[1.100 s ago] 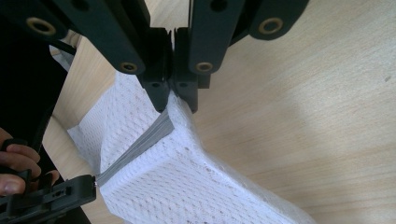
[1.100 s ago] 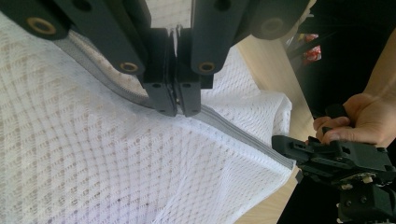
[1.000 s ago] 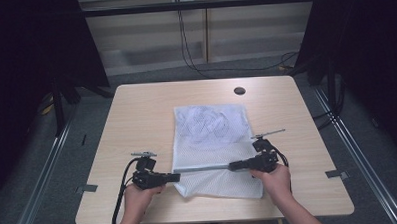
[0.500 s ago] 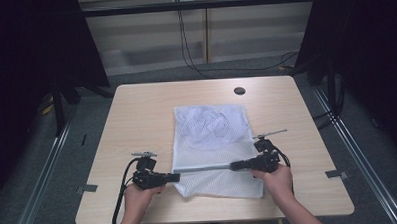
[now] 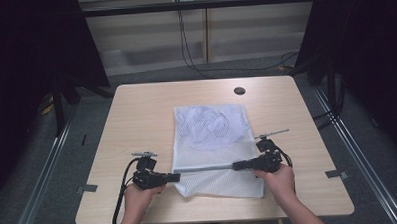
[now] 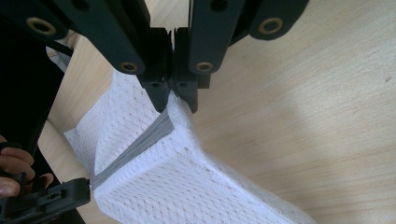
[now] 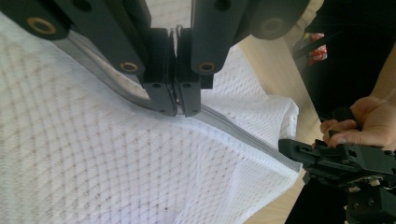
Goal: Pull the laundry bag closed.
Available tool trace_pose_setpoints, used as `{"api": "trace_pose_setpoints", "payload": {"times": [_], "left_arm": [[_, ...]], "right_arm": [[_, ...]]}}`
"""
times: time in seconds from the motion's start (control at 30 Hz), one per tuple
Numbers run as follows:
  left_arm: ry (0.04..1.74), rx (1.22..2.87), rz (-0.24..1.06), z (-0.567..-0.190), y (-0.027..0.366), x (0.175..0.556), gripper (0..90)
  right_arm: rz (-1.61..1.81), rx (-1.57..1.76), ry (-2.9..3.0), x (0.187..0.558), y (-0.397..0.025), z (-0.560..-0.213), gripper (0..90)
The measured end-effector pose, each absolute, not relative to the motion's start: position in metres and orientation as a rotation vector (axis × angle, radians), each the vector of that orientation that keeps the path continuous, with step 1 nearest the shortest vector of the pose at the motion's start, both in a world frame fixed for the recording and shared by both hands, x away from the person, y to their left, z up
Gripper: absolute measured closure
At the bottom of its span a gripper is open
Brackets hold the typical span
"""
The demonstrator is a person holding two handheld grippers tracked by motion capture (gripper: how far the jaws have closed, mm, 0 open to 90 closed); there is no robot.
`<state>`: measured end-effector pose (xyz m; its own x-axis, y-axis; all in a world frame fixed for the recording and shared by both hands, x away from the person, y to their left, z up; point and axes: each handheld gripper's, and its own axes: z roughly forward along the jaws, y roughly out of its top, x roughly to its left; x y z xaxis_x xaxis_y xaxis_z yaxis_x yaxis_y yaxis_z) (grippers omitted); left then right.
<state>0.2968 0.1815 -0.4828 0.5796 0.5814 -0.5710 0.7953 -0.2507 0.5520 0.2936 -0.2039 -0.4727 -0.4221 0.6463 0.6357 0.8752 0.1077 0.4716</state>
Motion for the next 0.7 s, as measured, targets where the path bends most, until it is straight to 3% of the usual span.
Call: {"api": "trace_pose_setpoints", "payload": {"times": [0.7], "left_arm": [[1.102, 1.955, -0.323, -0.484, 0.181, 0.297, 88.2]], "right_arm": [[-1.232, -1.527, -2.090, 0.291, -0.218, -0.473, 87.2]]}}
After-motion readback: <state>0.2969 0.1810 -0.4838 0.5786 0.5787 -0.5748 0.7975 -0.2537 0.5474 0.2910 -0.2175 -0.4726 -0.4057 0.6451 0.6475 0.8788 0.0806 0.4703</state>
